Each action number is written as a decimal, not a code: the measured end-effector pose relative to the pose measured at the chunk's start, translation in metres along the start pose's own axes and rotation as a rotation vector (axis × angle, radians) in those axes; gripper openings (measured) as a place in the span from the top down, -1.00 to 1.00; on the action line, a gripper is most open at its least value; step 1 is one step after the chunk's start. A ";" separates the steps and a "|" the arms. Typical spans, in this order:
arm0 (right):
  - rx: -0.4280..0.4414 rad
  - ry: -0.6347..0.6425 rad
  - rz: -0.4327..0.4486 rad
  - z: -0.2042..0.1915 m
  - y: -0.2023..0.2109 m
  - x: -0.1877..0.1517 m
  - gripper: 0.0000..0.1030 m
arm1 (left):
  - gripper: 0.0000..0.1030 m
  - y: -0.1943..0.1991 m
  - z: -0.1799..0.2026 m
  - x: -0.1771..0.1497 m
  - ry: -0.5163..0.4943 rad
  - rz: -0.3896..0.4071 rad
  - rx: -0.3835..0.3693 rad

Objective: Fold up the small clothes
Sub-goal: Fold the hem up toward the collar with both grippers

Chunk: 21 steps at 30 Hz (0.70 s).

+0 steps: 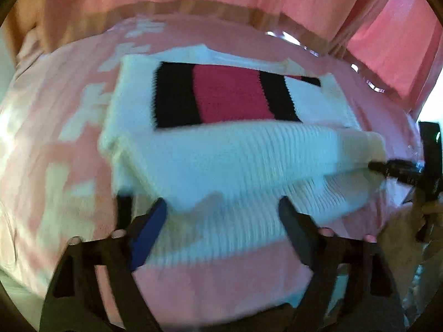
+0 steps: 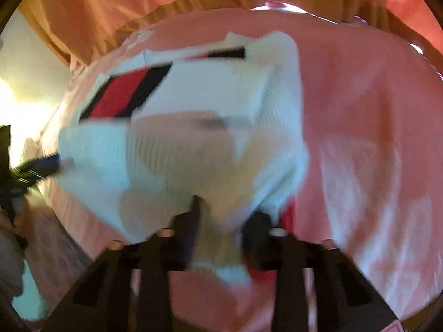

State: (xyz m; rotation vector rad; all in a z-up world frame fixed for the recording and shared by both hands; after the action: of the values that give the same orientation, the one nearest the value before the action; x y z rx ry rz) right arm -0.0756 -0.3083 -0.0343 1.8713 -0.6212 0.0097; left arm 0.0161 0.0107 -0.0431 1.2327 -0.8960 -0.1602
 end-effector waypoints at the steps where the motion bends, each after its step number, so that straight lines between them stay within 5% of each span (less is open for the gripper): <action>1: 0.011 -0.020 0.072 0.000 0.002 0.024 0.71 | -0.07 -0.012 -0.009 0.015 0.009 -0.022 0.043; 3: 0.048 -0.083 0.228 0.009 0.018 0.058 0.68 | -0.02 -0.011 -0.044 0.044 0.157 0.049 0.071; 4: 0.037 -0.118 0.285 0.012 0.026 0.068 0.50 | -0.05 -0.003 -0.058 0.052 0.230 0.106 0.072; 8: 0.020 -0.130 0.398 0.026 0.054 0.068 -0.10 | -0.59 0.045 -0.098 0.060 0.380 0.289 0.121; 12: 0.032 -0.069 0.353 0.034 0.045 0.043 -0.21 | -0.80 0.065 -0.091 0.041 0.249 0.332 0.158; 16: 0.015 -0.068 0.241 0.038 0.009 0.039 -0.21 | -0.82 0.037 -0.066 0.032 0.088 0.256 0.144; 21: 0.049 -0.055 0.224 0.032 -0.003 0.044 -0.21 | -0.82 0.007 -0.040 0.030 -0.100 0.195 0.083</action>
State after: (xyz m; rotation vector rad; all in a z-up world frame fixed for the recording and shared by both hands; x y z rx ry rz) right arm -0.0454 -0.3536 -0.0368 1.8449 -0.8733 0.1205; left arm 0.0603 0.0268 -0.0242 1.2141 -1.1136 -0.0290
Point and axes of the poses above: each gripper's, at about its wrist camera, not at the fingertips, and y roughly against the way its jaws point, z to its right, x to its top, the point moved 2 cm from there along -y, roughly the way its jaws point, and after that the axes turned 15 degrees about -y, right-handed, at the moved point
